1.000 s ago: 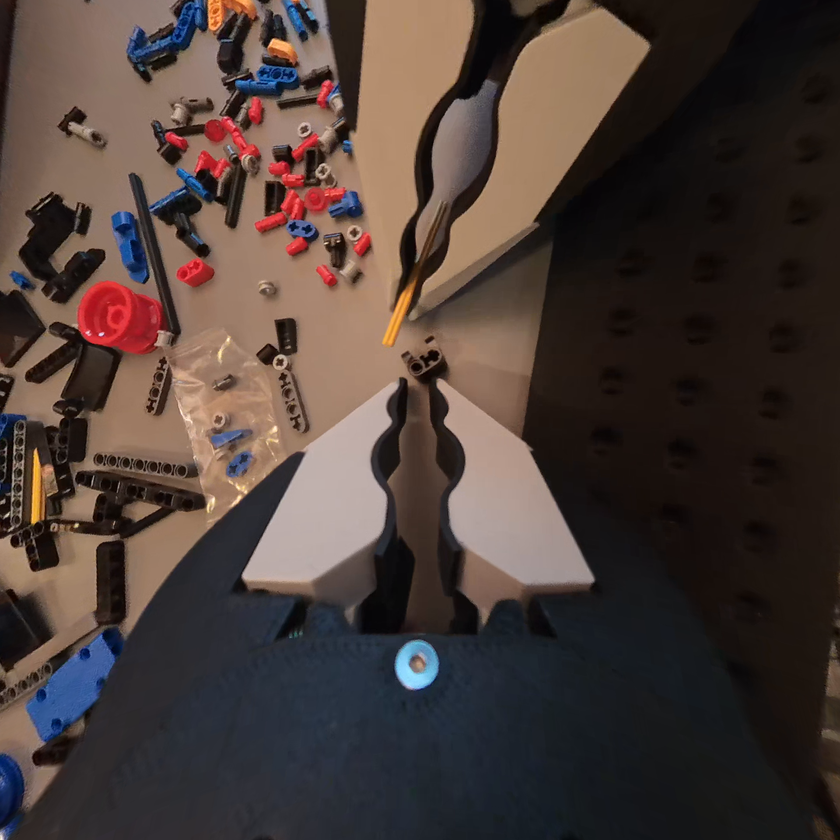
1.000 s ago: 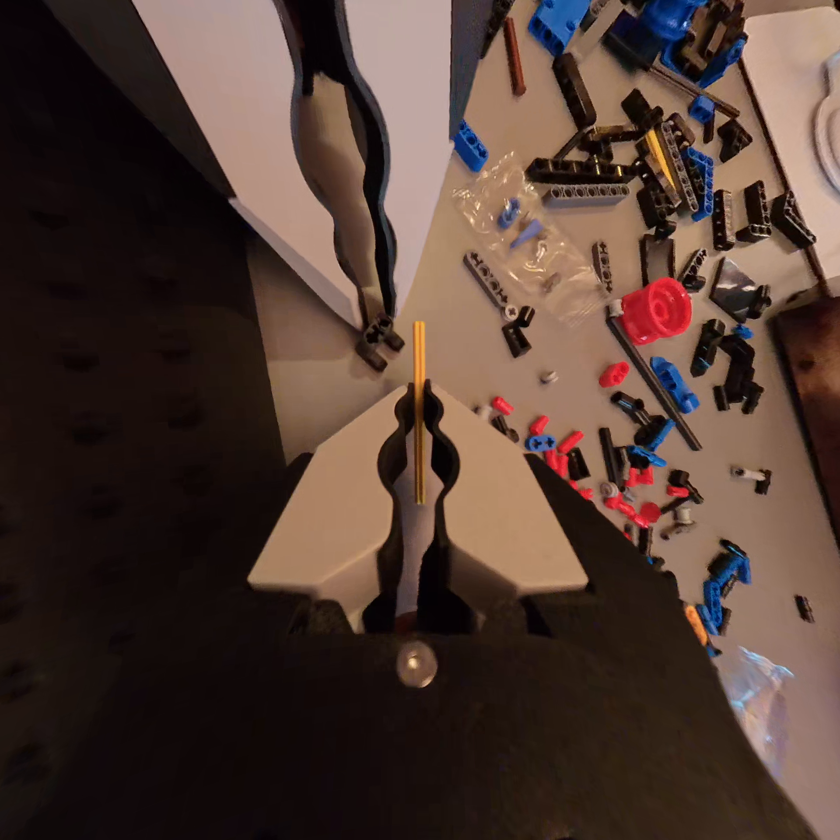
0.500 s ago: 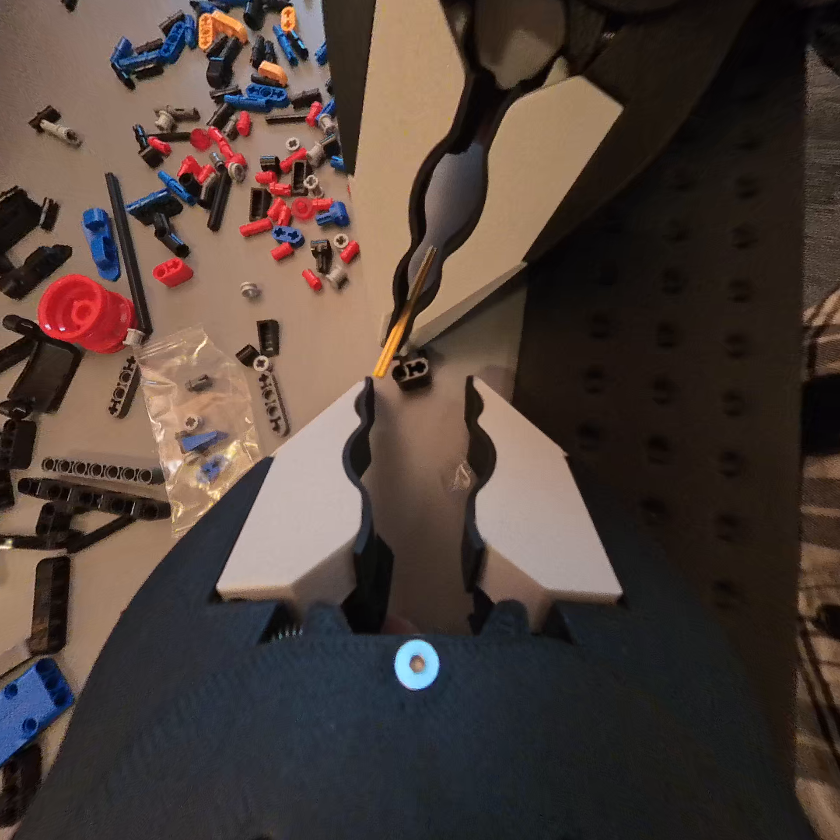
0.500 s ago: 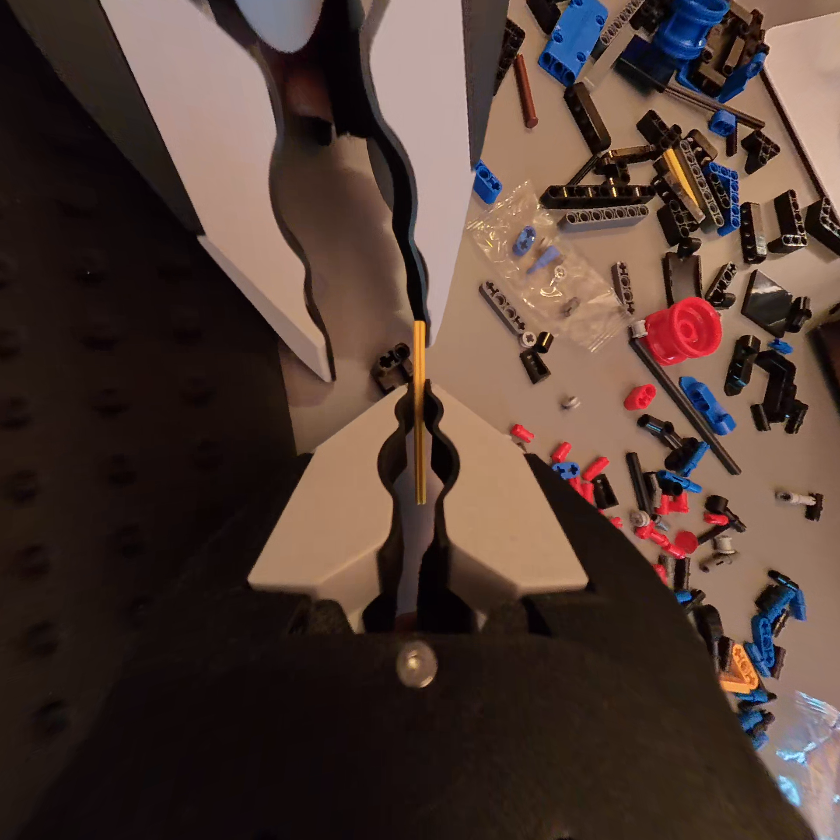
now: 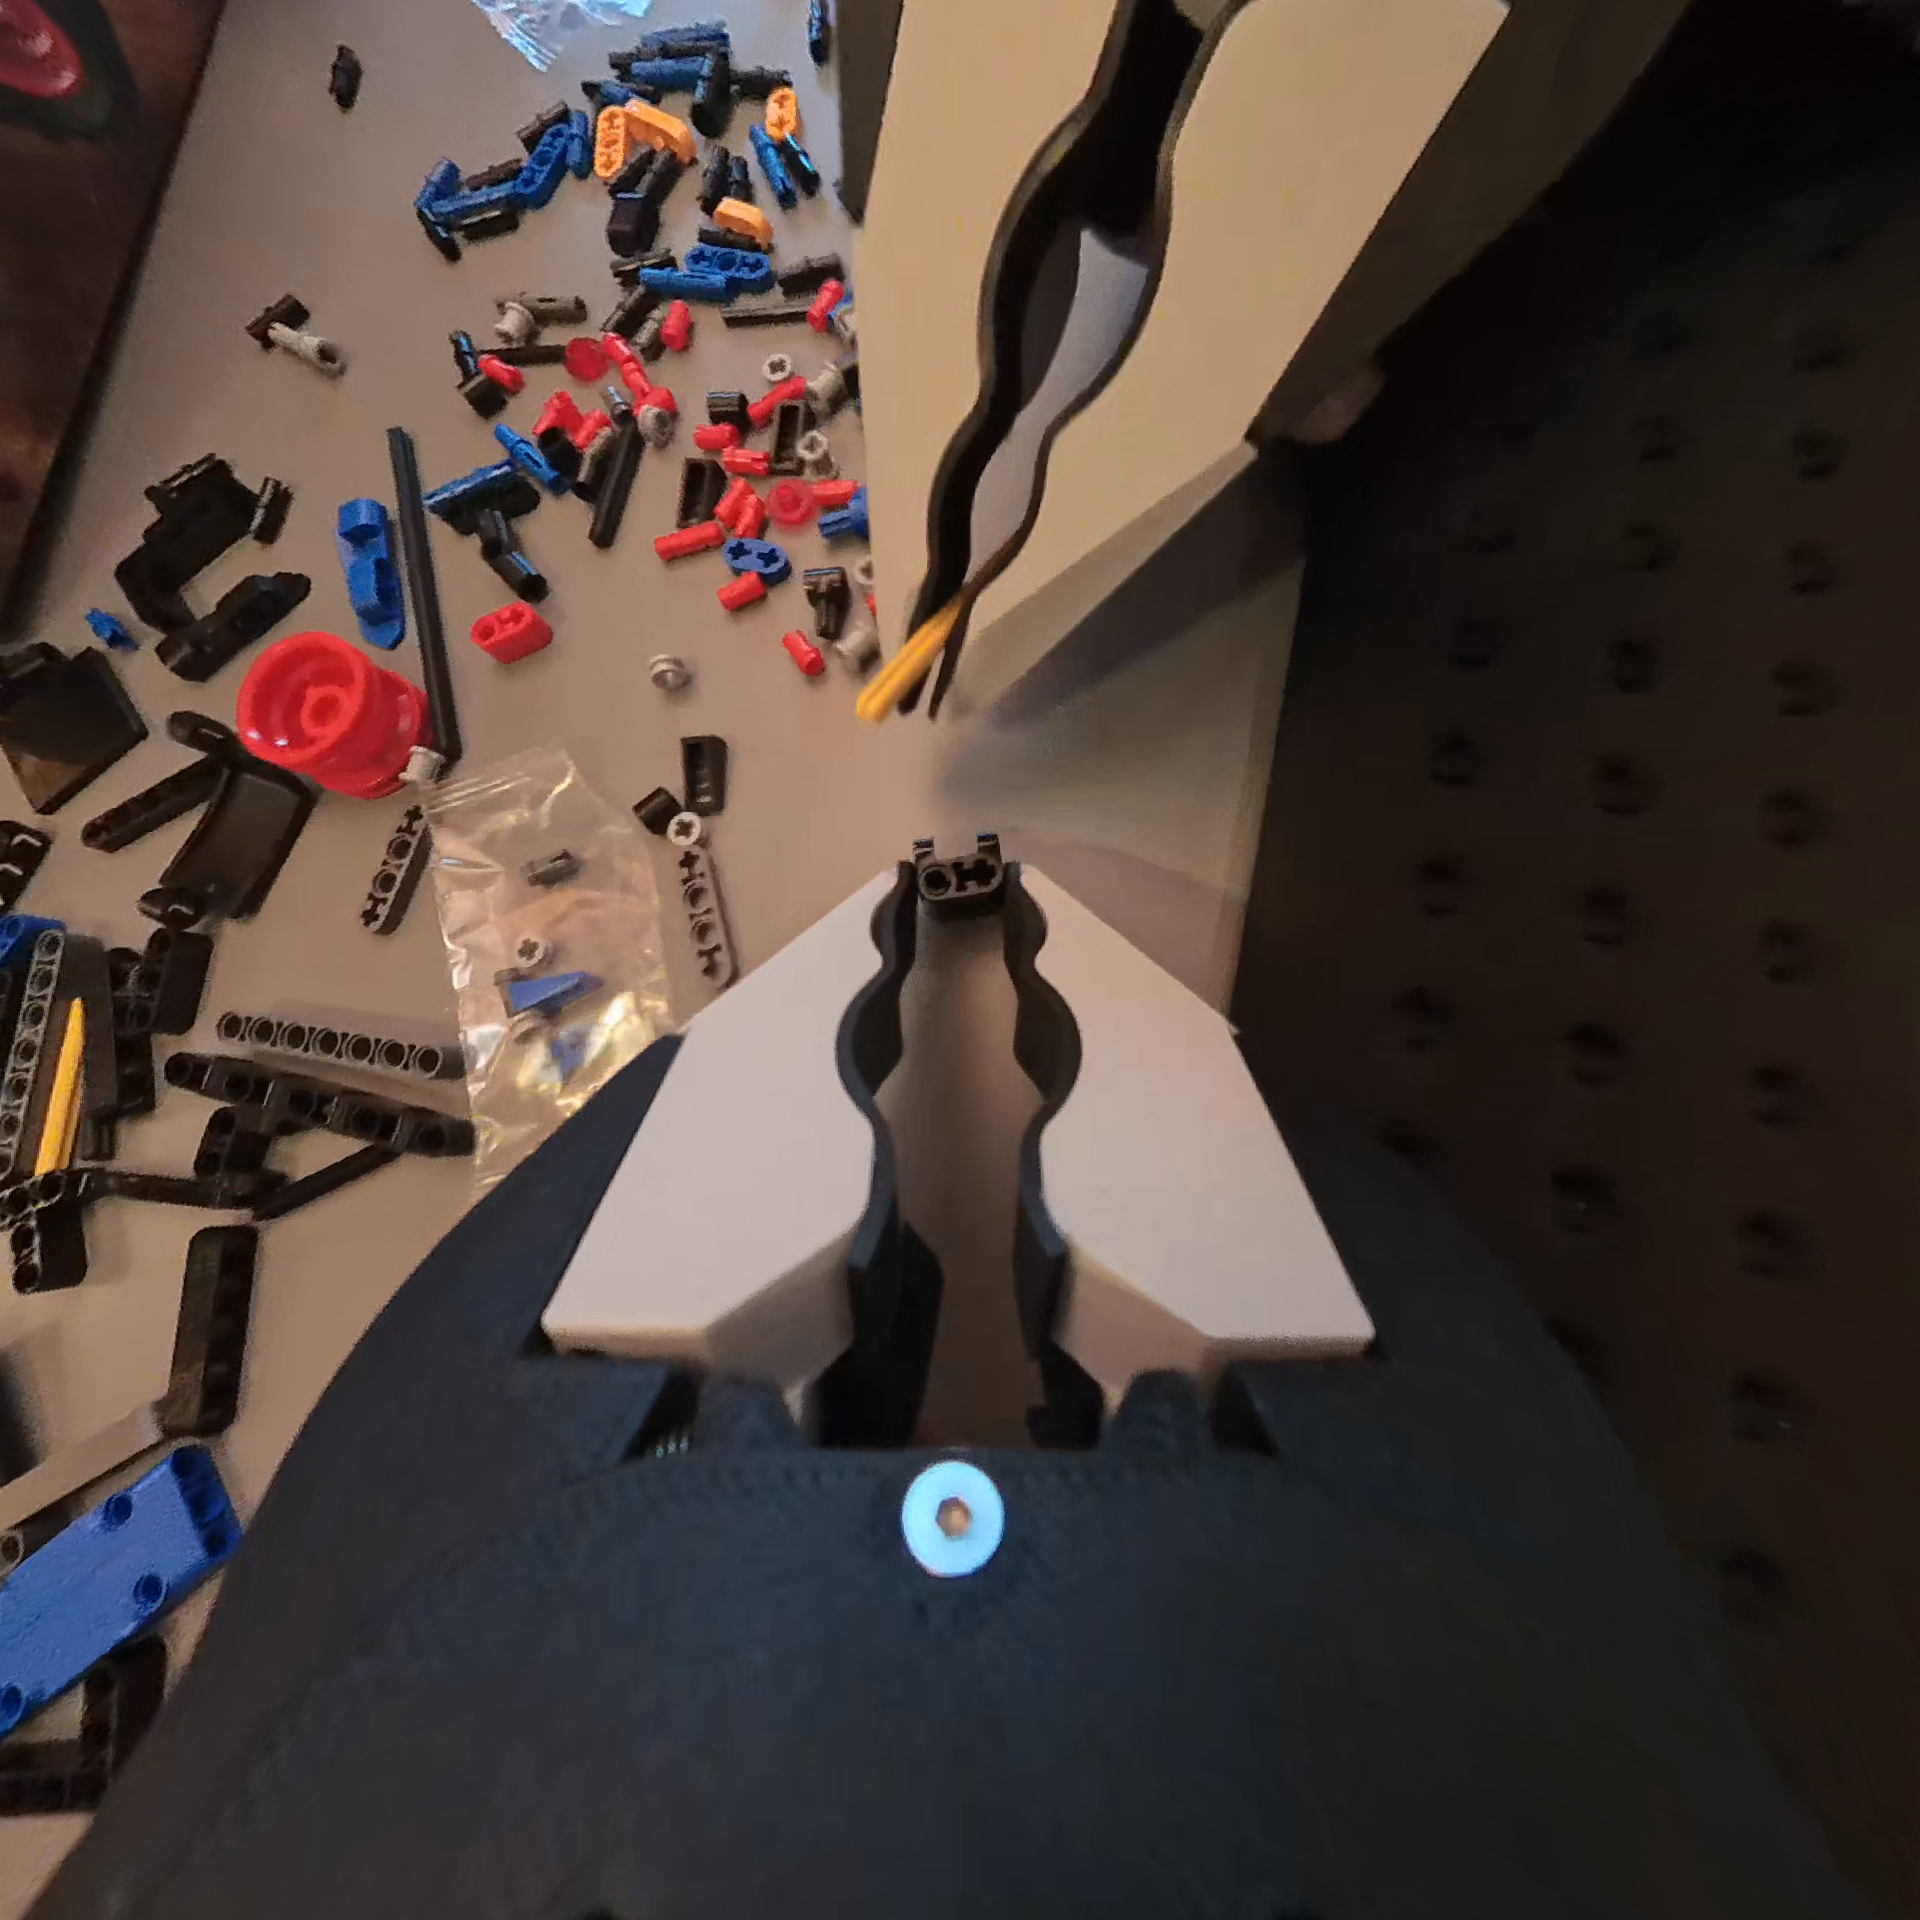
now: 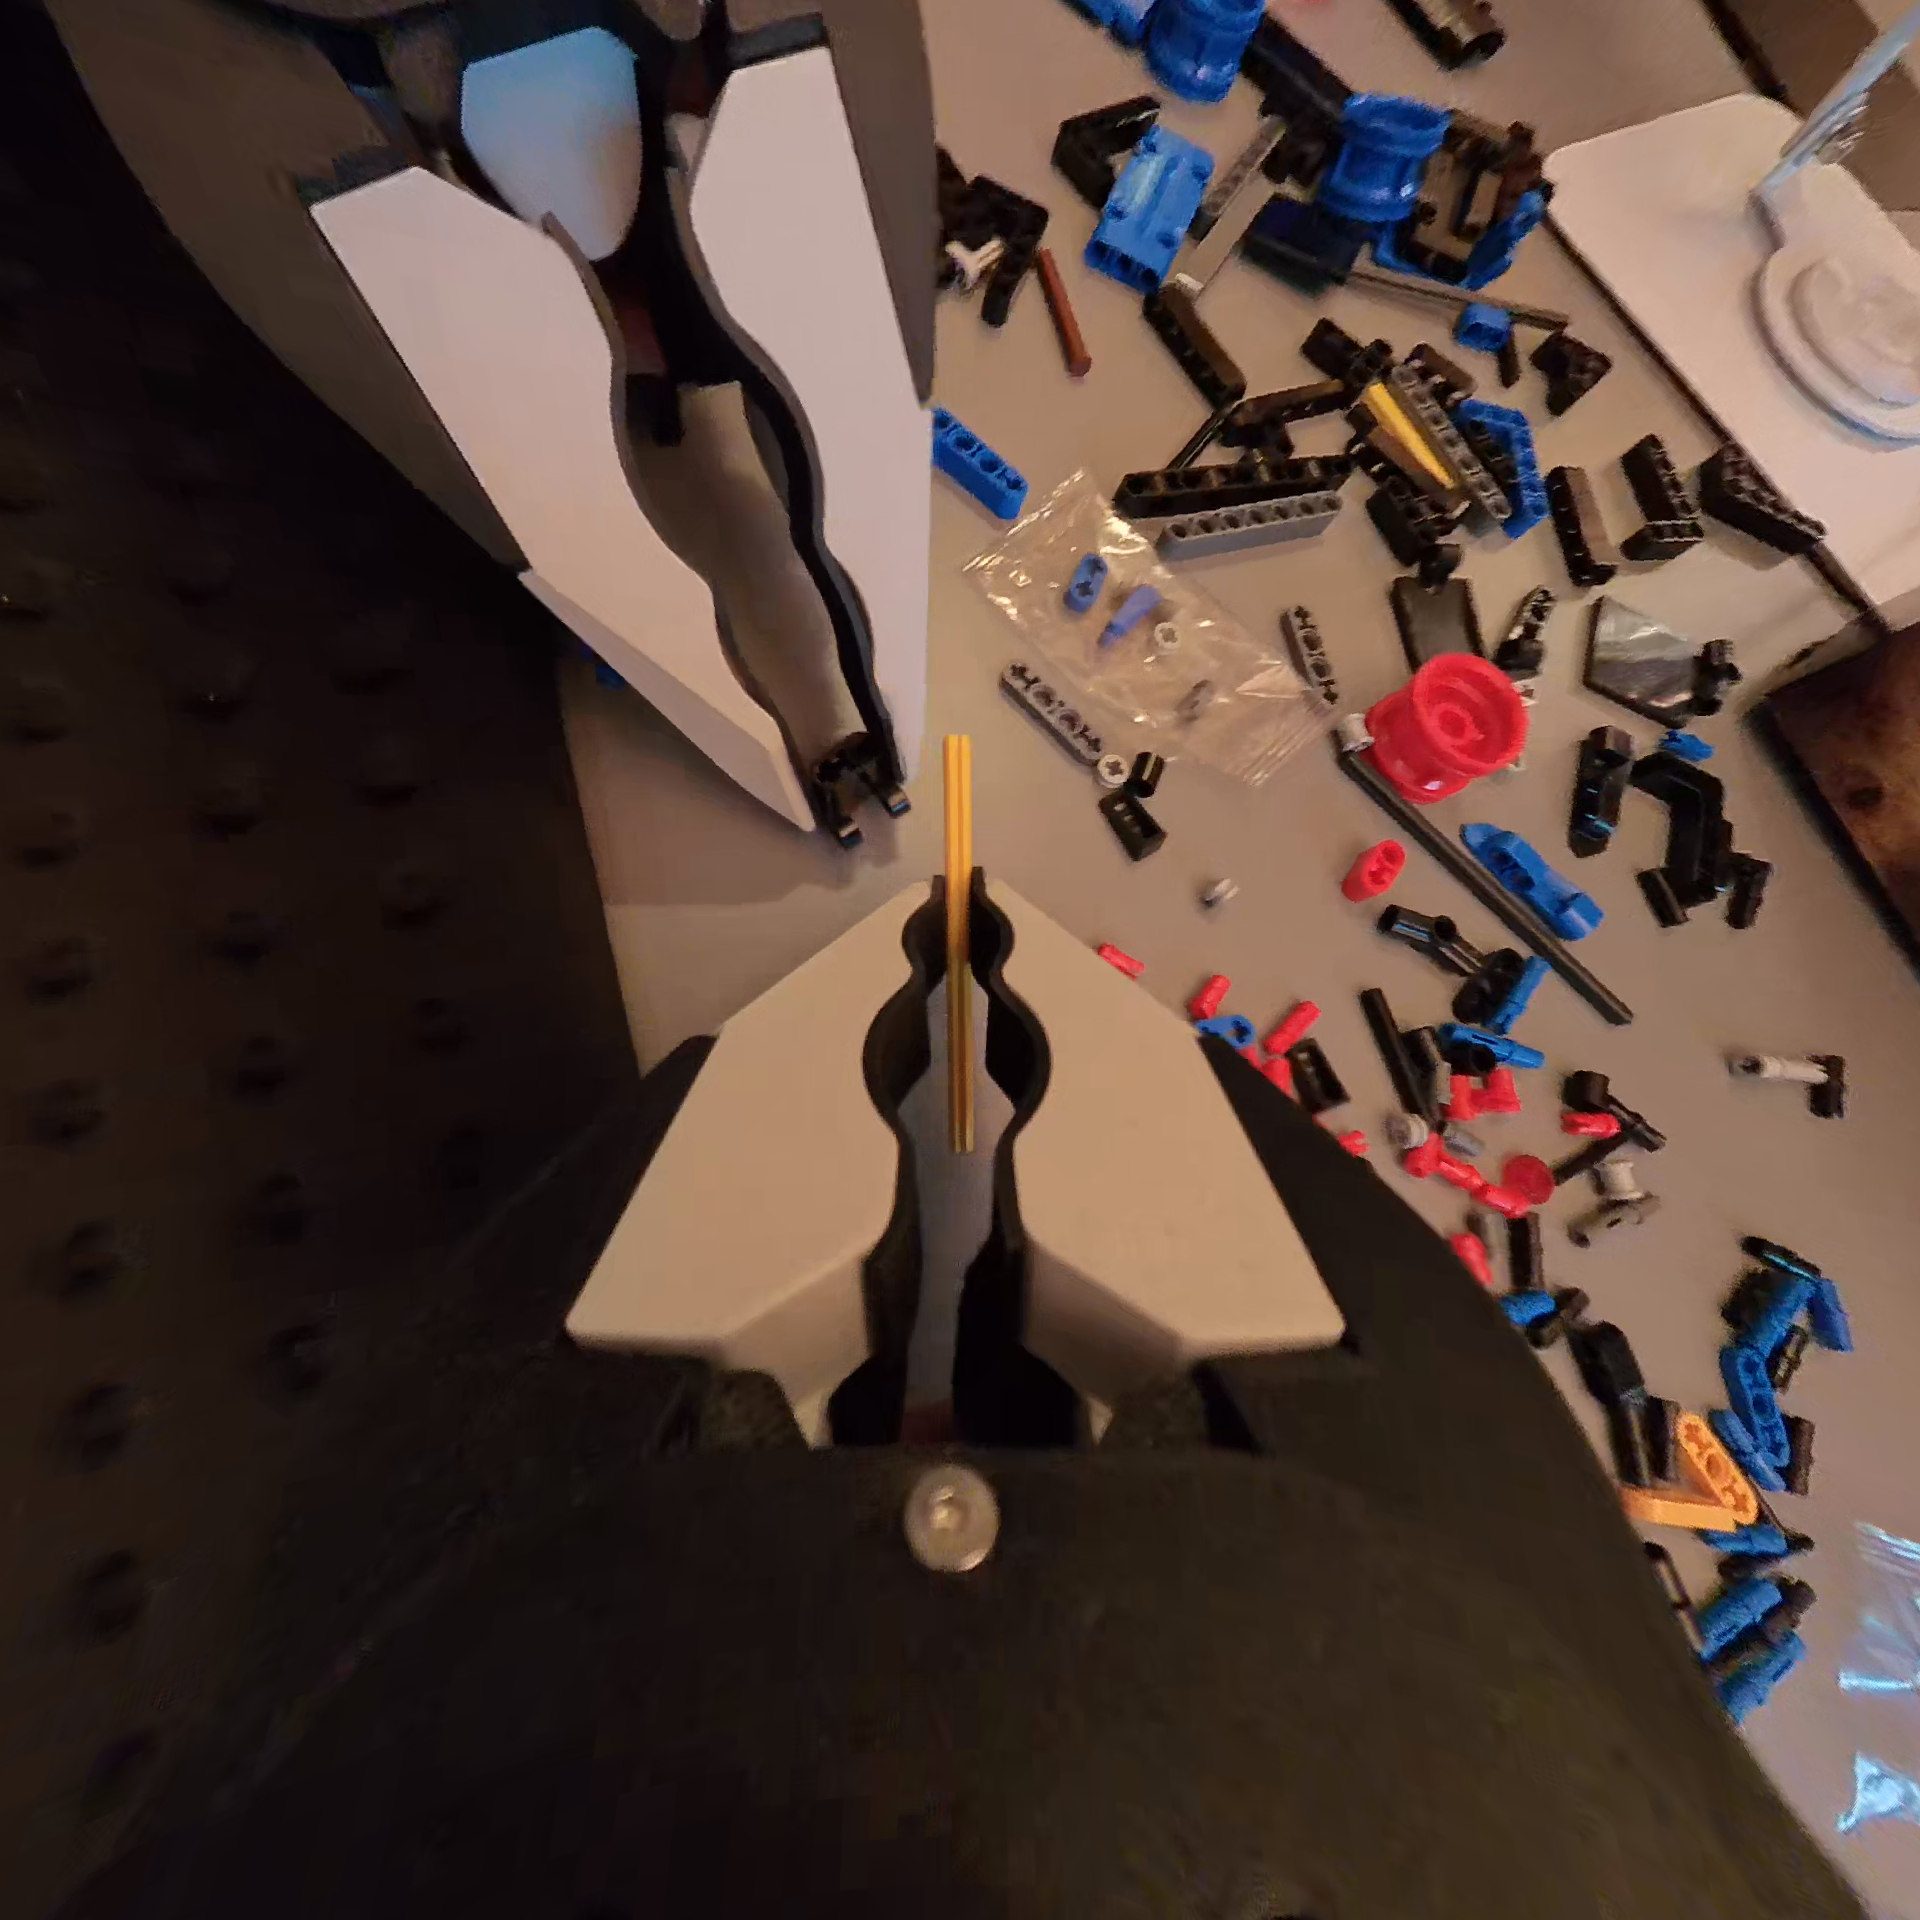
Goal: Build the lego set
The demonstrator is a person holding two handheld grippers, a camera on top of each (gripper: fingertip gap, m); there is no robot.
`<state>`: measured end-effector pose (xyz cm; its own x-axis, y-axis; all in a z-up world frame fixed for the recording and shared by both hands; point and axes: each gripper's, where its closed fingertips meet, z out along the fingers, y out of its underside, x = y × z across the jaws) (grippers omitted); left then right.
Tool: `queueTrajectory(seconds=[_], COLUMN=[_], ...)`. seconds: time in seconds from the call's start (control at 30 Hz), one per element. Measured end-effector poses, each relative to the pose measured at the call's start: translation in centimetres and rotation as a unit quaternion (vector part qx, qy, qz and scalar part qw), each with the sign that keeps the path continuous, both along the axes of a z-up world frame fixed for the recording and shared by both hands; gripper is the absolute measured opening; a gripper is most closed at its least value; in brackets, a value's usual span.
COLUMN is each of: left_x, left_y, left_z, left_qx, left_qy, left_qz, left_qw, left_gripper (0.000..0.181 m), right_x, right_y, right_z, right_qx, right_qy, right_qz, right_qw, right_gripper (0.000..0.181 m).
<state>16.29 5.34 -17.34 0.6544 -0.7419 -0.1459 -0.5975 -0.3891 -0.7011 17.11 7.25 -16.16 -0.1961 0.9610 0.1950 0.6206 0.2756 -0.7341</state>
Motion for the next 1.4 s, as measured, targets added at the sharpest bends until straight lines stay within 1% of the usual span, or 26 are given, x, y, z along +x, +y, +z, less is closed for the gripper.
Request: queueTrajectory(seconds=[0.13, 0.27, 0.43, 0.5, 0.63, 0.87, 1.07, 1.27, 1.4], left_x=[-0.7, -1.3, -1.6, -1.9, -2.6, -2.9, -2.7, -2.2, -1.9], left_y=[-0.1, -0.3, -0.3, -0.2, 0.1, 0.3, 0.1, -0.1, -0.1], left_z=[1.0, 2.4, 4.5, 5.2, 5.6, 6.8, 7.7, 8.5, 8.7], left_qx=[-0.012, -0.047, -0.091, -0.099, -0.092, -0.112, -0.135, -0.152, -0.154], left_qy=[-0.043, -0.127, -0.261, -0.297, -0.307, -0.380, -0.431, -0.467, -0.477], left_qz=[0.005, 0.012, 0.012, 0.012, 0.020, 0.024, 0.014, -0.002, -0.007], left_qw=[0.999, 0.991, 0.961, 0.950, 0.947, 0.918, 0.892, 0.871, 0.865], left_gripper=[0.015, 0.015, 0.015, 0.015, 0.015, 0.015, 0.014, 0.014, 0.014], right_x=[0.0, 0.1, 0.0, -0.1, -0.1, -0.3, -0.7, -1.2, -1.6], right_y=[1.0, 1.6, 1.4, 1.5, 1.5, 1.4, 0.9, -0.4, -1.2], right_z=[1.1, 1.5, 2.0, 2.2, 2.5, 3.1, 4.0, 5.3, 5.9], right_qx=[0.003, 0.006, 0.008, 0.010, 0.009, 0.014, 0.025, 0.044, 0.052], right_qy=[0.031, 0.045, 0.060, 0.066, 0.073, 0.092, 0.116, 0.148, 0.161], right_qz=[-0.019, -0.028, -0.025, -0.025, -0.025, -0.021, -0.010, 0.015, 0.027], right_qw=[0.999, 0.999, 0.998, 0.997, 0.997, 0.995, 0.993, 0.988, 0.985], right_gripper=[0.002, 0.002, 0.002, 0.002, 0.002, 0.002, 0.002, 0.002, 0.002])
